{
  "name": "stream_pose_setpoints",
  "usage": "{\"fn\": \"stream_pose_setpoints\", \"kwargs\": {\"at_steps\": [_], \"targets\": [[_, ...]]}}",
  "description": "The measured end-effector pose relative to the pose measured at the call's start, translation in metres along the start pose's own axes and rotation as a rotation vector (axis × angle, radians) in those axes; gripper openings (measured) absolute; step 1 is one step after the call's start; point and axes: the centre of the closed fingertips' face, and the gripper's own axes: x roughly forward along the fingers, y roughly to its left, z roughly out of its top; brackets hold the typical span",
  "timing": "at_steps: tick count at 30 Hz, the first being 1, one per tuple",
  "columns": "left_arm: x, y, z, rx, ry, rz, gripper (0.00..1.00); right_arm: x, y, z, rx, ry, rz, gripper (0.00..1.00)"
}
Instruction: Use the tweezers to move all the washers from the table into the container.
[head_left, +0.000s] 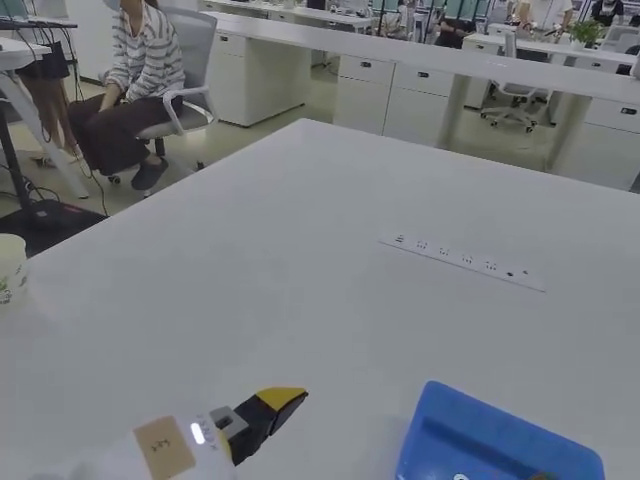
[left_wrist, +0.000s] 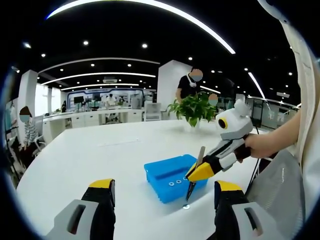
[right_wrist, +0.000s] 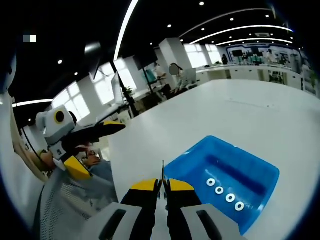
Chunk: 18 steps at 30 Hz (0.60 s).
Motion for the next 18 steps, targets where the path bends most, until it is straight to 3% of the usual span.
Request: {"fn": "stream_pose_setpoints", "kwargs": {"at_steps": [6, 18], "targets": [[0.0, 0.0, 0.0, 0.002, 0.0, 0.001, 0.82, 0.004, -0.001, -0.012, -0.028, 0.041, -0.002, 0.03], [0.0, 0.0, 0.0, 0.003, 0.001, 0.0, 0.82, 0.01, 0.0, -0.021, -0.077, 0.081, -0.005, 0.04]]}}
